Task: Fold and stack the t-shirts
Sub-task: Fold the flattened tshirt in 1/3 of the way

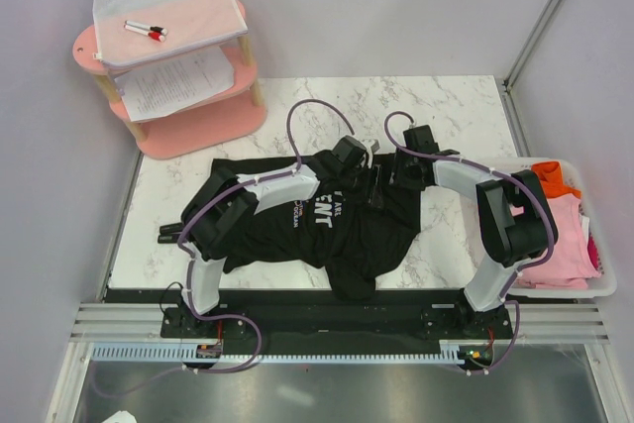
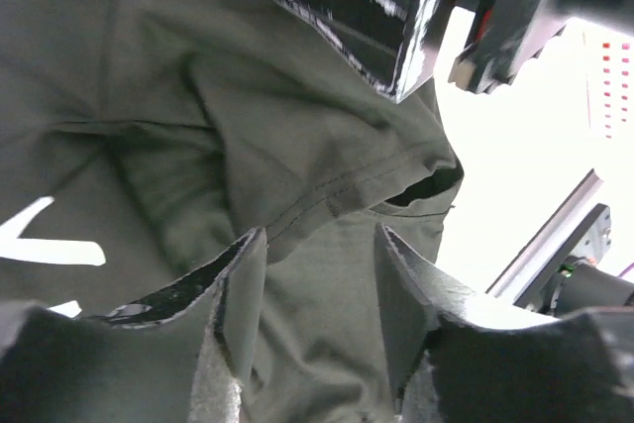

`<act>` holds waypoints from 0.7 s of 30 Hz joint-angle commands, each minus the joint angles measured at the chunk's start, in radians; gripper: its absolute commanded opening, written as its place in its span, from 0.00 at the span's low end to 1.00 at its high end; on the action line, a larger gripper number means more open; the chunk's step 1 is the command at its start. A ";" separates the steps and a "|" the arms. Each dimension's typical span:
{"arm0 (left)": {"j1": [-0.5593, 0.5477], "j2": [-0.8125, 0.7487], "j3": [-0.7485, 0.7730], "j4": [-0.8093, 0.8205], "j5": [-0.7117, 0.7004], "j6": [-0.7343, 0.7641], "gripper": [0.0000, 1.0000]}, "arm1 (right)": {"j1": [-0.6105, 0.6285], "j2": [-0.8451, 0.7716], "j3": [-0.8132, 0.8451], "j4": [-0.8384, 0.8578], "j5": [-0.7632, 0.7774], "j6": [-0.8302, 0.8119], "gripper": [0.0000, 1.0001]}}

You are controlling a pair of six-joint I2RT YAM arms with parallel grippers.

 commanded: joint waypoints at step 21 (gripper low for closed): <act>-0.031 0.081 -0.033 -0.030 -0.110 -0.027 0.02 | -0.029 0.045 0.029 0.028 0.067 -0.003 0.55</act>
